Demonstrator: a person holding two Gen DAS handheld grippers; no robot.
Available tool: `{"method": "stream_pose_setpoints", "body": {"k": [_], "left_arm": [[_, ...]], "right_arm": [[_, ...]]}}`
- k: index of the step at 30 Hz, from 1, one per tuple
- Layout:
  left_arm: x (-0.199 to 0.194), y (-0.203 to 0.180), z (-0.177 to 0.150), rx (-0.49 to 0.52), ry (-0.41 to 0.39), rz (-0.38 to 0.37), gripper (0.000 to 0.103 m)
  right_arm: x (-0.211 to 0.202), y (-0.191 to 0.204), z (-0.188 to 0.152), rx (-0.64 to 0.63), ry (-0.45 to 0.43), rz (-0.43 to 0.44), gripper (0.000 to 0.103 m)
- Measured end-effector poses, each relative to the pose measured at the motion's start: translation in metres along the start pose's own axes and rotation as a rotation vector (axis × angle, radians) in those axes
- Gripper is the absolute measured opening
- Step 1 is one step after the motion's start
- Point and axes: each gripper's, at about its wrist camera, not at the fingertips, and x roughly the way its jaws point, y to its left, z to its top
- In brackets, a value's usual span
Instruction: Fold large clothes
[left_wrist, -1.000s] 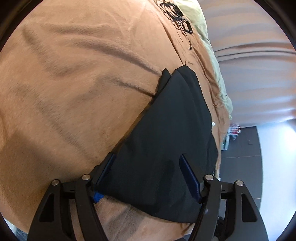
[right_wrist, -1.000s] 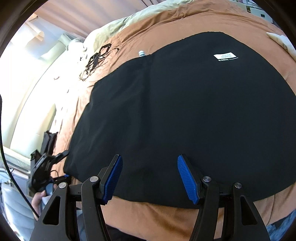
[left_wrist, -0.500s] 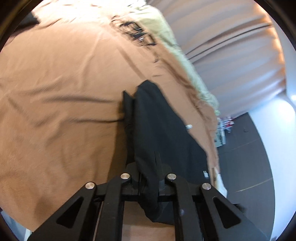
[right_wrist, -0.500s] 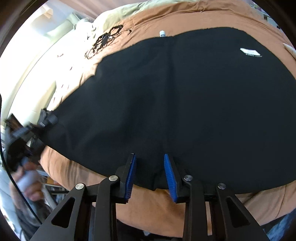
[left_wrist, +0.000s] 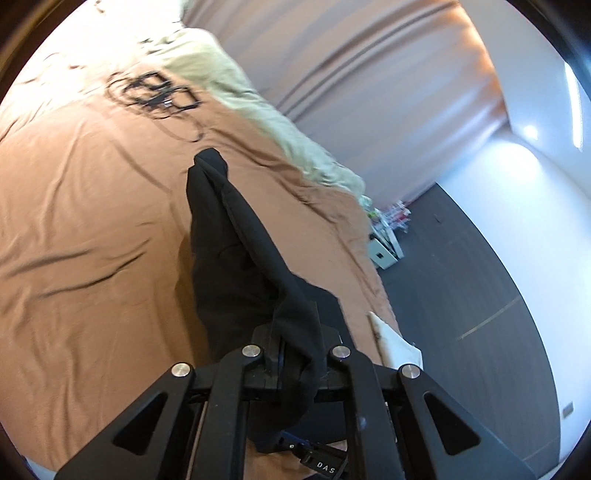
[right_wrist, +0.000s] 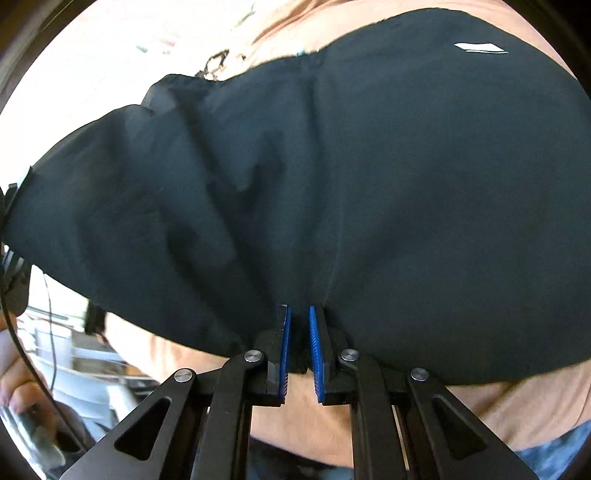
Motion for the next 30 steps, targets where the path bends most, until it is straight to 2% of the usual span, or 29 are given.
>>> {"method": "stream_pose_setpoints", "body": {"k": [3, 5, 12, 21, 25, 26, 27, 29, 30], "left_arm": [[0.011, -0.029, 0.001, 0.041, 0.019, -0.021, 0.01], [0.021, -0.048, 0.0, 0.07, 0.036, -0.034, 0.01], [0.064, -0.1, -0.017, 0.155, 0.117, -0.073, 0.01], [0.141, -0.149, -0.057, 0.234, 0.264, -0.094, 0.01], [0.174, -0.16, -0.079, 0.218, 0.362, -0.103, 0.01], [0.183, -0.159, -0.084, 0.197, 0.402, -0.108, 0.013], [0.19, -0.158, -0.088, 0.177, 0.436, -0.117, 0.015], [0.197, -0.155, -0.094, 0.142, 0.476, -0.133, 0.027], [0.194, -0.155, -0.094, 0.138, 0.469, -0.145, 0.031]], "right_arm": [[-0.025, -0.01, -0.002, -0.004, -0.064, 0.007, 0.017], [-0.046, -0.019, -0.001, 0.012, -0.111, 0.027, 0.024], [-0.111, -0.059, 0.0, 0.071, -0.276, 0.057, 0.024], [-0.159, -0.109, -0.012, 0.179, -0.379, 0.029, 0.025], [-0.176, -0.135, -0.018, 0.224, -0.401, 0.017, 0.025], [-0.179, -0.141, -0.017, 0.232, -0.404, 0.019, 0.025], [-0.181, -0.144, -0.018, 0.239, -0.408, 0.023, 0.028], [-0.184, -0.15, -0.017, 0.251, -0.422, 0.038, 0.054], [-0.186, -0.153, -0.017, 0.258, -0.436, 0.049, 0.06]]}}
